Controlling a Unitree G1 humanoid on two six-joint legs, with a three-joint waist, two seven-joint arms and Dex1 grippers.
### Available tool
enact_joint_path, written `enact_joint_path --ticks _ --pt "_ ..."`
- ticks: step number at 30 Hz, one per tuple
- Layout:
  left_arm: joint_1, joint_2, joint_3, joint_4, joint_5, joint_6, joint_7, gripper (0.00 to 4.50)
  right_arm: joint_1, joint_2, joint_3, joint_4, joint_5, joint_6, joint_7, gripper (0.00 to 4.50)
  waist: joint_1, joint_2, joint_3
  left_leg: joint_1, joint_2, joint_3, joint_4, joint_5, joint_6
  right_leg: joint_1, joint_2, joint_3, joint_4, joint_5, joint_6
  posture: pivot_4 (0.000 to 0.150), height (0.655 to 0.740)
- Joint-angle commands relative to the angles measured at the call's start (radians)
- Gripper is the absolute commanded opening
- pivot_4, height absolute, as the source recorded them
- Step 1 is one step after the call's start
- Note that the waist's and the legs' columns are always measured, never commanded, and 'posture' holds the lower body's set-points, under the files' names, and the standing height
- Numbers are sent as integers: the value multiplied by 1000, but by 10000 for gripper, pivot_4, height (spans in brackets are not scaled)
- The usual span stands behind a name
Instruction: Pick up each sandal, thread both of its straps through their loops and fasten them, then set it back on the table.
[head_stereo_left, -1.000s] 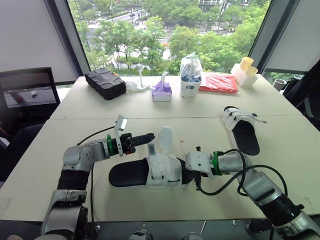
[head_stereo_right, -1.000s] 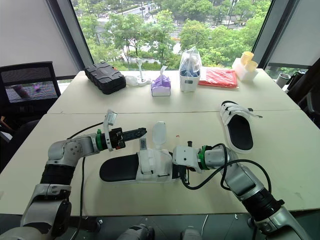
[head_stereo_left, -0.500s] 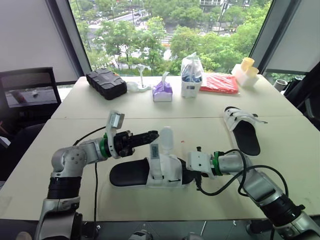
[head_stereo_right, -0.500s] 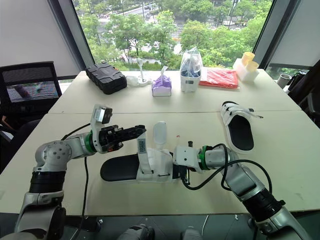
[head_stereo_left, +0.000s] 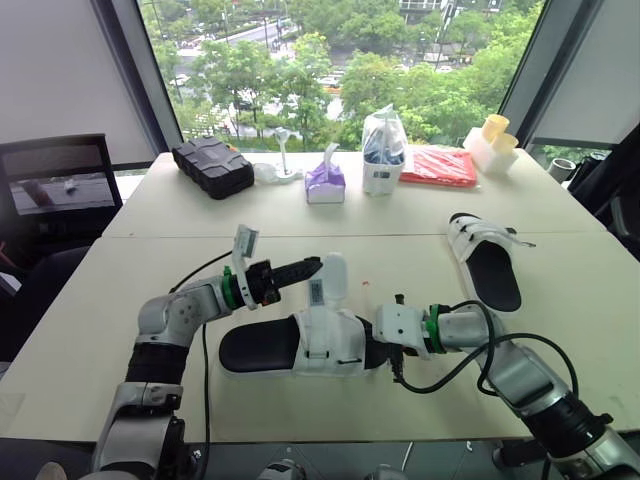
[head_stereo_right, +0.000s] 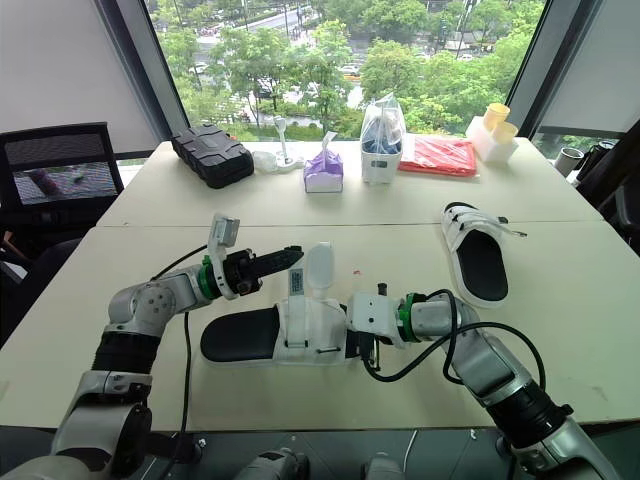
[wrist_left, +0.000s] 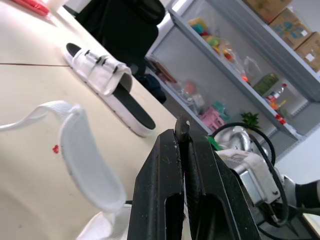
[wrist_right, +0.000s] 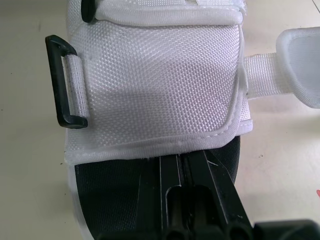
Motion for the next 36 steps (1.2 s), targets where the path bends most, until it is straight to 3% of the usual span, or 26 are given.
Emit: enact_joint_path --ticks 1,13,28,31,36 --pt "-29 -9 14 37 28 -52 6 284 29 -21 6 -8 -19 24 9 0 0 0 0 0 0 0 0 0 0 0 0 0 0 0 0 1500 7400" --pt "-23 -48 3 140 106 -94 31 284 37 -29 2 -19 -19 30 12 0 -1 0 0 0 0 0 0 0 0 0 0 0 0 0 0 1500 7400" --pt "43 -8 -55 90 171 -17 46 284 37 -34 2 -16 -19 25 16 0 -2 0 0 0 0 0 0 0 0 0 0 0 0 0 0 1500 7400" --pt "52 2 -48 65 157 17 52 8918 34 -32 3 -11 -20 22 17 0 -2 0 0 0 0 0 0 0 0 0 0 0 0 0 0 1500 7400" --pt "69 31 -94 37 218 -25 61 33680 29 -30 5 -4 -20 17 18 0 -1 0 0 0 0 0 0 0 0 0 0 0 0 0 0 1500 7400"
